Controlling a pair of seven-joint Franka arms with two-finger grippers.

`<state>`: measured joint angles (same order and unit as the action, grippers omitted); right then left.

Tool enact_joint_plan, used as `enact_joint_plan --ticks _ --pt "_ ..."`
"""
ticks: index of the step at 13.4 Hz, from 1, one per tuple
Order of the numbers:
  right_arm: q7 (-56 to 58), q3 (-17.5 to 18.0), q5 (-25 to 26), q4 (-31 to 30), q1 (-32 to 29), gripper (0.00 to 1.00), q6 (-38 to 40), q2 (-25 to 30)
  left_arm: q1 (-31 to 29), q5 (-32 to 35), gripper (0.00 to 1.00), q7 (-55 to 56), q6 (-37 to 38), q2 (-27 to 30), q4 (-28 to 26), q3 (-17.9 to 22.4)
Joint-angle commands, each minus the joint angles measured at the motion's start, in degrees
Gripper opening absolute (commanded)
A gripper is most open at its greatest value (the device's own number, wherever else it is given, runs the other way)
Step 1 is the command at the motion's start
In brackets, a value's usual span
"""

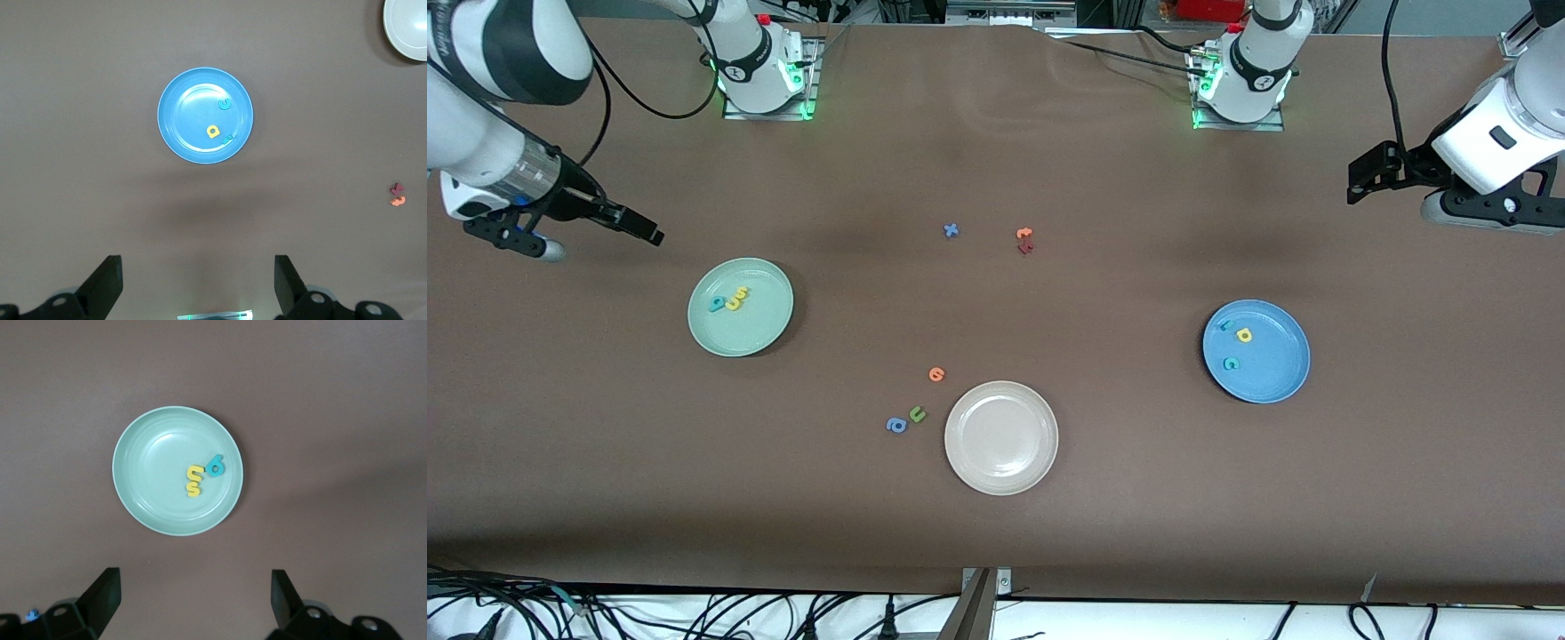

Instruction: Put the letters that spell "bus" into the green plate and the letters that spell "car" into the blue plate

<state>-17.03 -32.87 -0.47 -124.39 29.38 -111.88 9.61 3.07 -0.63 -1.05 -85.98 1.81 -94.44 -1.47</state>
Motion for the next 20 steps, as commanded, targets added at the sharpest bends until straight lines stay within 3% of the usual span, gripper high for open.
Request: enact_joint_plan --ticks 1,4,8,9,12,14,20 --pt "-0.5 0.2 1.9 8.4 -0.2 0.99 11.1 1.1 0.4 1.0 1.0 0.7 0.9 -0.7 1.5 0.0" --pt "-0.4 0.9 3.6 17.0 0.0 0.99 20.3 1.2 0.4 0.9 1.0 0.7 0.9 -0.8 1.5 0.0" --pt "0.9 2.2 4.0 27.2 -0.8 0.99 22.8 -2.1 0.4 0.9 1.0 0.7 0.8 -0.8 1.5 0.0" --pt "2.0 4.0 3.8 29.7 -2.6 0.99 24.4 -4.0 0.4 0.8 1.0 0.7 0.8 -0.8 1.5 0.0" --pt "6.1 16.3 3.6 36.6 -16.4 0.99 28.1 -9.3 0.4 0.7 1.0 0.7 0.7 -0.8 1.5 0.0" --pt "10.0 26.1 3.5 37.3 -27.2 0.99 28.6 -10.0 0.4 0.7 1.0 0.7 0.6 -0.8 1.5 0.0" --pt "9.4 34.7 1.7 37.2 -36.4 0.99 29.1 -9.1 0.5 0.7 1.0 0.8 -0.1 -1.5 1.5 0.0"
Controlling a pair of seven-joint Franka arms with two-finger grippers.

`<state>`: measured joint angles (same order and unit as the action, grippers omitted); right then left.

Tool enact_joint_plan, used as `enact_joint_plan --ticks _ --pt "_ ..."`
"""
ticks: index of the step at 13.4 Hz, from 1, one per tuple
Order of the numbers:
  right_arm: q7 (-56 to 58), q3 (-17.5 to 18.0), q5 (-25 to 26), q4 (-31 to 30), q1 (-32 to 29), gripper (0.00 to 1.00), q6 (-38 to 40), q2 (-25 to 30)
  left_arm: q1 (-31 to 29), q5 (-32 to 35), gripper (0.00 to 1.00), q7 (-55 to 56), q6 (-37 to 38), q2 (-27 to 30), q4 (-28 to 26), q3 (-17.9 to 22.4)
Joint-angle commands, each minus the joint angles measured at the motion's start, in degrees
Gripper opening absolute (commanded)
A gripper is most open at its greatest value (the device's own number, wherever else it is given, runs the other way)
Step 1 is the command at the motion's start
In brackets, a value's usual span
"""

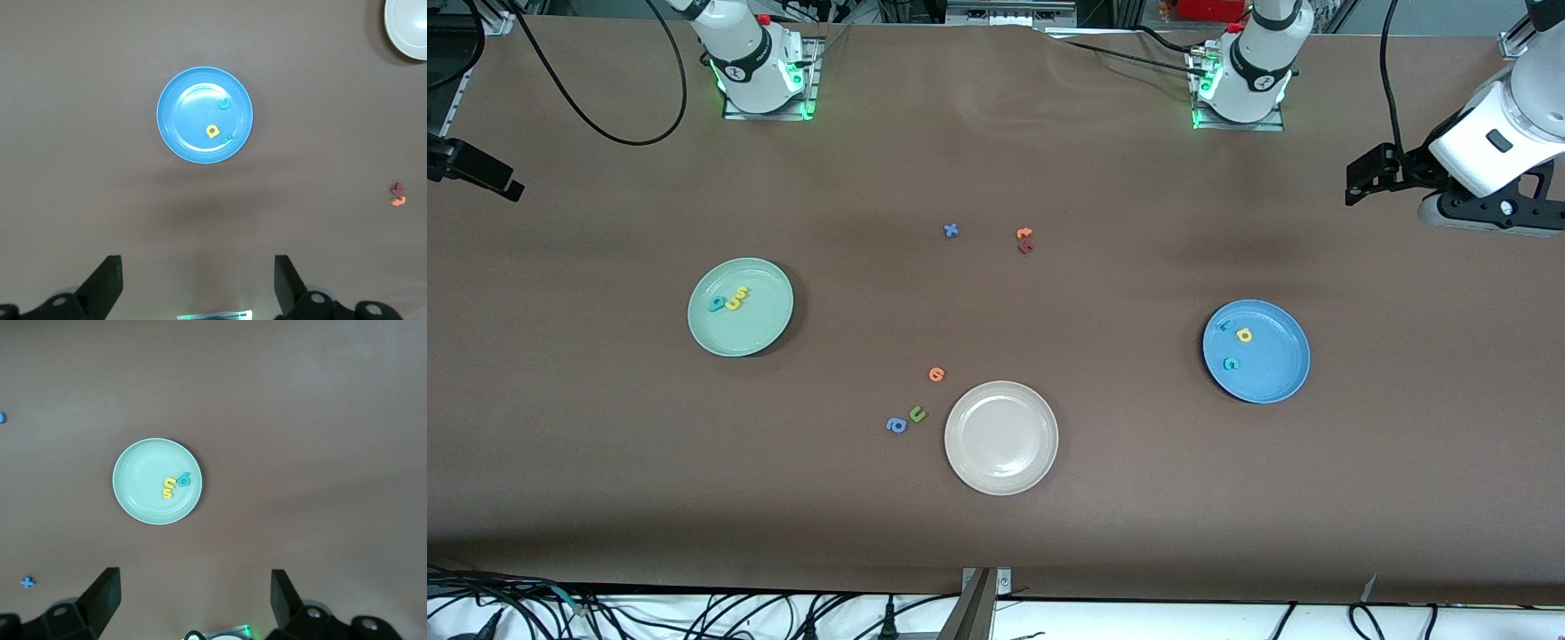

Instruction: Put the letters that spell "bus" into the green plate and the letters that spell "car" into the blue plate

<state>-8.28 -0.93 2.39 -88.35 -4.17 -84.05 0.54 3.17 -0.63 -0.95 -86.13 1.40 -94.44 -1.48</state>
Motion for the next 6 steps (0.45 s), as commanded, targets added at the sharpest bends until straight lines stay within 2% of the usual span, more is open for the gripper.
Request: enact_joint_plan --ticks 1,6 --pt "0.6 3.8 -1.2 1.2 -3.9 0.99 1.2 -0.1 0.4 0.6 1.0 0.7 0.1 -1.0 1.5 0.0" --pt "1.0 5.3 -1.3 1.1 -5.9 0.99 0.9 -0.5 0.5 0.7 1.0 0.7 0.1 -1.0 1.5 -0.1"
